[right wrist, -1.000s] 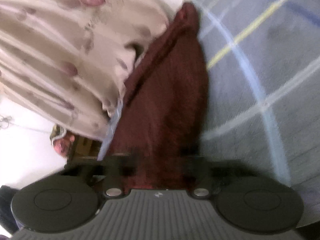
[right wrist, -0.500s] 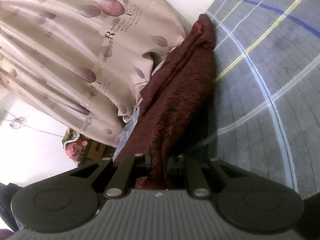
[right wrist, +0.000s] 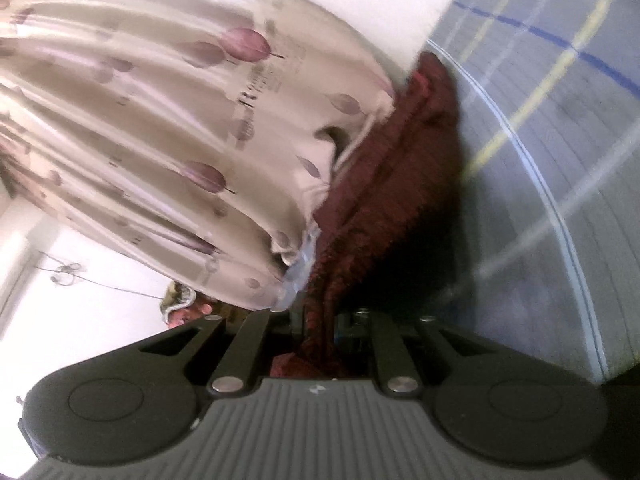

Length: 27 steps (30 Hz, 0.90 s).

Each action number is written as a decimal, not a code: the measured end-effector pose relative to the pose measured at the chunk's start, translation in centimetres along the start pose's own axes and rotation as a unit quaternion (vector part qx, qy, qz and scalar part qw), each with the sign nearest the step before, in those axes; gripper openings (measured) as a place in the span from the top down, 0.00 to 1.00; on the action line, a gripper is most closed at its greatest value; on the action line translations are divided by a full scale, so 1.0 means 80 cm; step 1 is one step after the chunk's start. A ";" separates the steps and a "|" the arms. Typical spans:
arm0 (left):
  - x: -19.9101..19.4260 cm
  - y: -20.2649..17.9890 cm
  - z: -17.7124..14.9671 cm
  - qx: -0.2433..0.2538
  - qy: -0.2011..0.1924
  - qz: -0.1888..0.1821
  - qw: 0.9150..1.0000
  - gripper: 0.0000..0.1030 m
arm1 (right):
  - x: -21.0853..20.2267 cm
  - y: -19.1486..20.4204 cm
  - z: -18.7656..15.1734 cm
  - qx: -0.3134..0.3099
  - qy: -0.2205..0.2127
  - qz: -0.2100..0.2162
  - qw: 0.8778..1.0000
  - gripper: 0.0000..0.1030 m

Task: Fold small clothes

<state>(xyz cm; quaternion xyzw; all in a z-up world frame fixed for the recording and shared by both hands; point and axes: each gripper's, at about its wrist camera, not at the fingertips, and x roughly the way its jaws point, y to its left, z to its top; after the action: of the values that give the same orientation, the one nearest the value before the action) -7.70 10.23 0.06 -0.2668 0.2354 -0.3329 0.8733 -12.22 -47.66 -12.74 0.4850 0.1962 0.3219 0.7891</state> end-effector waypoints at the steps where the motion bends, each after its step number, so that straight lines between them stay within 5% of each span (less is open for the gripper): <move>1: 0.005 -0.006 0.010 0.006 -0.004 -0.004 1.000 0.90 | 0.003 0.004 0.010 -0.002 -0.002 0.004 1.000 0.84; 12: 0.118 -0.012 0.144 0.053 -0.051 0.023 0.997 0.90 | 0.086 0.013 0.158 -0.028 -0.010 0.009 1.000 0.84; 21: 0.237 0.076 0.219 0.002 -0.048 0.086 0.995 0.90 | 0.205 -0.031 0.271 -0.013 0.008 -0.024 1.000 0.84; 27: 0.295 0.128 0.235 -0.017 -0.028 0.132 0.991 0.83 | 0.269 -0.090 0.305 0.023 0.011 -0.062 0.998 0.78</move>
<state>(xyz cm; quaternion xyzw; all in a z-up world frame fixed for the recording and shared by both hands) 23.81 5.83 2.20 -0.2578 0.2498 -0.2032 0.9110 20.63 -50.55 -8.05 0.4865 0.2423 0.2728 0.7938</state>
